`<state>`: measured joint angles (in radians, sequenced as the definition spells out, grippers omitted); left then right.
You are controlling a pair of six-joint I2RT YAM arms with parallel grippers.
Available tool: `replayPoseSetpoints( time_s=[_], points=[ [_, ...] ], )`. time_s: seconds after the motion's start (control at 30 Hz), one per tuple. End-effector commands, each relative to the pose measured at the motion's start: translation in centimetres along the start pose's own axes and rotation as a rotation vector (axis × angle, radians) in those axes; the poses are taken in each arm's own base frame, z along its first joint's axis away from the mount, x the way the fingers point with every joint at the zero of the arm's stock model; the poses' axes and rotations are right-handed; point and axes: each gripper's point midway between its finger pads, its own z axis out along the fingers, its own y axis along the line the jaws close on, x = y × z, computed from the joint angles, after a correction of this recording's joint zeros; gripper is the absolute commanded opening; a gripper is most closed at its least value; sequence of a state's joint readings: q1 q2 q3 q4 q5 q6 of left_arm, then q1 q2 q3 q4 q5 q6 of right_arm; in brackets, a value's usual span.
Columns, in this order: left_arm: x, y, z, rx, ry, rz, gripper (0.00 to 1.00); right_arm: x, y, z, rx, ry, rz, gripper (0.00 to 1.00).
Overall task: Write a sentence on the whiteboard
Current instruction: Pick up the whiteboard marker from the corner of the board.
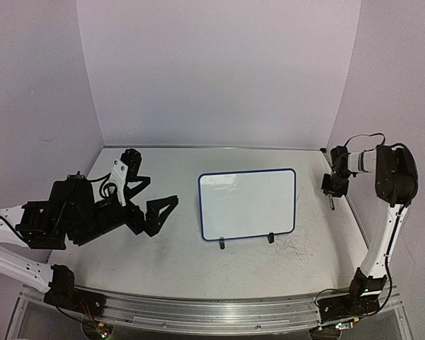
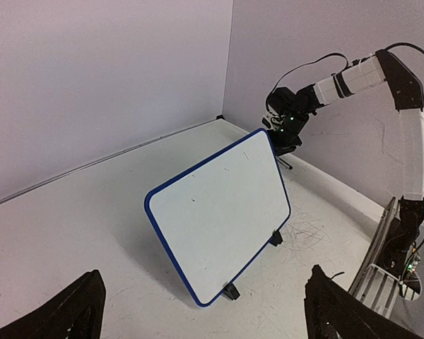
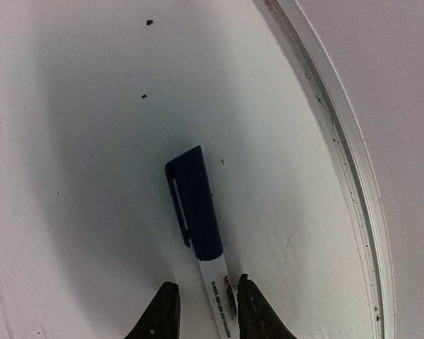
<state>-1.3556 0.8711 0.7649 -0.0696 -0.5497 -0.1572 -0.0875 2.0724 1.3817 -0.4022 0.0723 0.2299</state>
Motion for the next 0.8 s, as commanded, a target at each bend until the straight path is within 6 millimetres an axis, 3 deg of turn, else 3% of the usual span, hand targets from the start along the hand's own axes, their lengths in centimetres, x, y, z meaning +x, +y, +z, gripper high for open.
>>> replayPoseSetpoints(
  time_s=[0.0,0.2,0.3,0.4,0.57,0.63,0.77],
  points=[
    [-2.7,-0.7,0.2,0.020,-0.054,-0.053,0.99,0.5,0.5,0.4,-0.025,-0.014,-0.019,0.31],
    [-3.3,-1.5,0.9,0.030,-0.048,-0.088,0.99,1.6,0.4,1.3,-0.027,-0.002,-0.039,0.24],
    [-3.6,-1.4,1.5,0.005,-0.047,-0.113,0.99,1.3,-0.2,0.7,-0.005,-0.041,-0.030,0.13],
    [-3.8,-1.6,2.4,-0.020,-0.036,-0.139,0.99,0.5,-0.2,-0.7,-0.013,-0.098,-0.017,0.10],
    [-4.2,-2.4,4.4,-0.058,-0.007,-0.179,0.99,-1.6,1.0,-5.4,-0.129,-0.237,0.017,0.01],
    [-4.6,-2.7,5.4,-0.075,0.003,-0.197,0.99,-1.5,1.9,-7.4,-0.200,-0.276,0.018,0.00],
    [-5.5,-4.3,7.9,-0.032,0.038,-0.247,0.99,-0.8,5.4,-13.9,-0.415,-0.391,-0.033,0.00]
  ],
)
